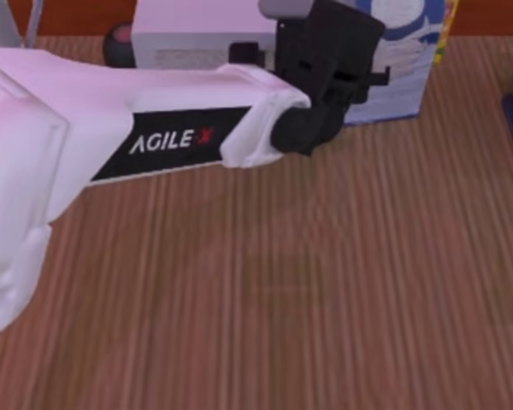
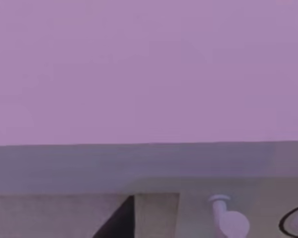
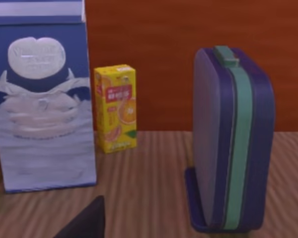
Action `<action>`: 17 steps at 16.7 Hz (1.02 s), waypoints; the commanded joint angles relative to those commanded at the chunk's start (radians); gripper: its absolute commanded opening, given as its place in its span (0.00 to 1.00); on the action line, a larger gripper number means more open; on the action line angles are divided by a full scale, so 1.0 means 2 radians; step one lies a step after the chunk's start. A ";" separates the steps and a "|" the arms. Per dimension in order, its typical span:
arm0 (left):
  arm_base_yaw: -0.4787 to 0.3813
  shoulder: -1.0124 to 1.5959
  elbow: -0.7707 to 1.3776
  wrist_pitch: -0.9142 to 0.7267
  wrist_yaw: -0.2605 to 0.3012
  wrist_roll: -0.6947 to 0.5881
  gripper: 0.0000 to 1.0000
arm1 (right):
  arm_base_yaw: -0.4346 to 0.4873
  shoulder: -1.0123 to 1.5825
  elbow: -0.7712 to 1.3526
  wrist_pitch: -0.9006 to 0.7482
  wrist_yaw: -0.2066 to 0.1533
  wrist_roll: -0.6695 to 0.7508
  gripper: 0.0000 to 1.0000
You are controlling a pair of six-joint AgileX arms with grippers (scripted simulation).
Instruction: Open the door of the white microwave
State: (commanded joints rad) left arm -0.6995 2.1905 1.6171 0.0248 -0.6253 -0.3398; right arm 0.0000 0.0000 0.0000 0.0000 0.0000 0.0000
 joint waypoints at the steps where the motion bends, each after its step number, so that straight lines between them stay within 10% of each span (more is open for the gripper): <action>1: 0.000 0.000 0.000 0.000 0.000 0.000 0.47 | 0.000 0.000 0.000 0.000 0.000 0.000 1.00; 7: 0.000 0.000 0.000 0.000 0.000 0.000 0.02 | 0.000 0.000 0.000 0.000 0.000 0.000 1.00; 17: -0.031 -0.013 -0.019 -0.001 0.002 -0.001 0.00 | 0.000 0.000 0.000 0.000 0.000 0.000 1.00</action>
State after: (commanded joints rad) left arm -0.7614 2.1642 1.5797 0.0231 -0.6221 -0.3420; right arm 0.0000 0.0000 0.0000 0.0000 0.0000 0.0000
